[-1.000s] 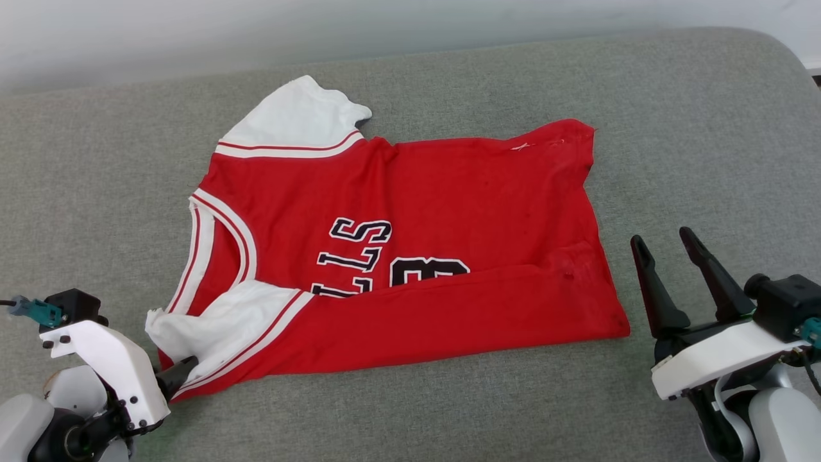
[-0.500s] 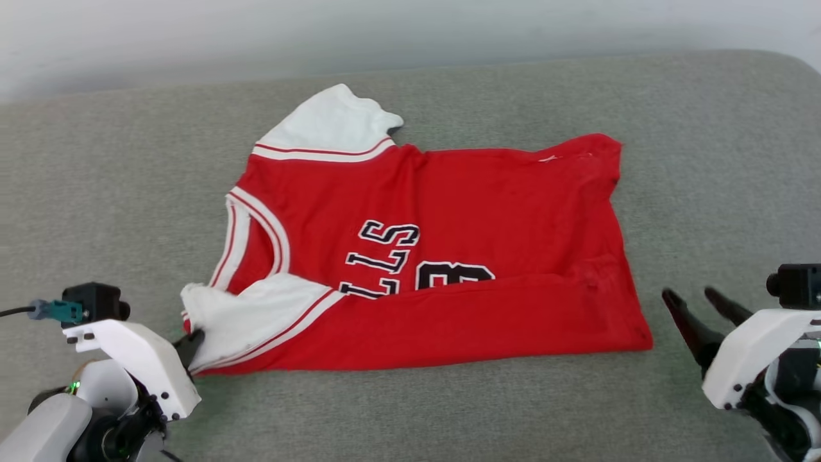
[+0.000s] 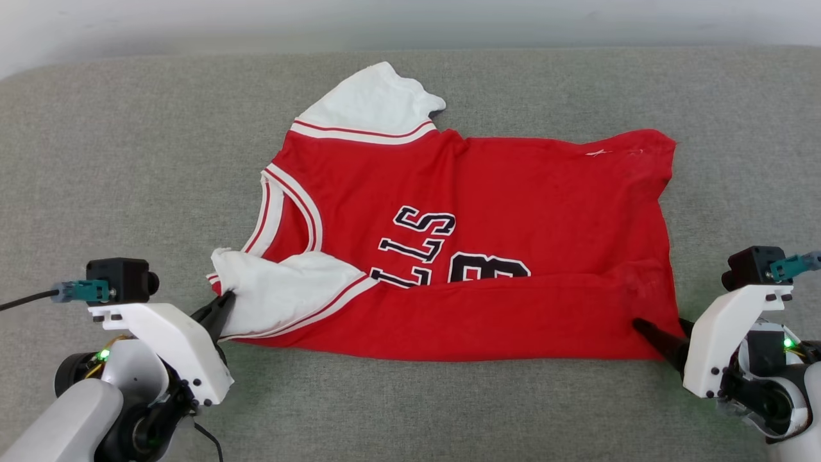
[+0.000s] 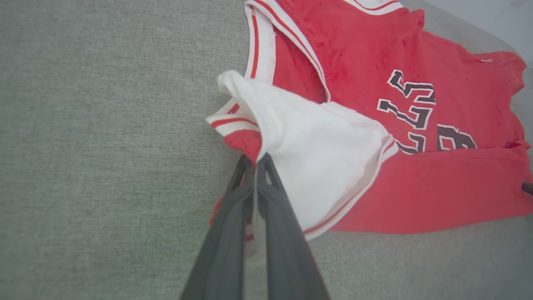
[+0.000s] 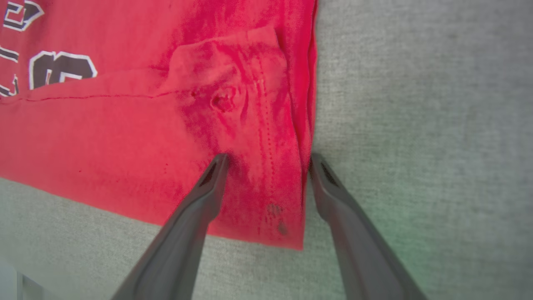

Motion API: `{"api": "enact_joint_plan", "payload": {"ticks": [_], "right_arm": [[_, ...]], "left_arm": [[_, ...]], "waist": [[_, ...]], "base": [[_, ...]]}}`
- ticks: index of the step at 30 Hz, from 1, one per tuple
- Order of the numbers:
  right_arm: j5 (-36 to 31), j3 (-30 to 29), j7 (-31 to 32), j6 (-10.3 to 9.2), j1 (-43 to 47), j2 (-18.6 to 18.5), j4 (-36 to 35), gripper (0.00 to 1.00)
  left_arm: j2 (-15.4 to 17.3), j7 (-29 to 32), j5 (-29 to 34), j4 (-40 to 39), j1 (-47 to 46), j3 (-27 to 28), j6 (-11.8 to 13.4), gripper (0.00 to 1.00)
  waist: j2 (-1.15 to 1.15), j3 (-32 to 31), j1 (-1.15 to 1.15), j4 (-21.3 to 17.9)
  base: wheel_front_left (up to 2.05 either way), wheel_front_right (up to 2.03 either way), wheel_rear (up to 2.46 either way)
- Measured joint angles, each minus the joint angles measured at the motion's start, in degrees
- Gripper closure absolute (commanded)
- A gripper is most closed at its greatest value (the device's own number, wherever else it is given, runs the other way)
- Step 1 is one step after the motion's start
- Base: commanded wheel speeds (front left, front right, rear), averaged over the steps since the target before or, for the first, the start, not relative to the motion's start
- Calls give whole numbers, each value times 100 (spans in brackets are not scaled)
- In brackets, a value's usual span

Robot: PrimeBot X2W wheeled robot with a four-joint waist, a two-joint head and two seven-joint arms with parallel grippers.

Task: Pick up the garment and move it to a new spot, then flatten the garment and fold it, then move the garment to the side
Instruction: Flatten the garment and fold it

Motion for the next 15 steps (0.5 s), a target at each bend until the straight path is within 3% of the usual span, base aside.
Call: {"api": "enact_joint_plan", "payload": {"ticks": [2,3,4,15], "right_arm": [[24,18,122,0,-78,9,155,0],[81,23,169,-1,-124,20,212,53],[140,35,191,-2,-149,19,243,100],[387,486,-113,-2,-215,-125,279,100]], "left_arm": [[-32,-8,38,-38,-14,-33,21,100],[-46,-9,40,-42,-14,-45,22,100],[-58,-9,40,-42,-14,-55,22,100],[-151,-244,-37,113,218,15,84,100]], "waist": [[0,54,0,36],[0,76,0,53],[0,96,0,64],[0,-189,0,-21]], "base": [[0,0,0],[0,0,0],[0,0,0],[0,0,0]]}}
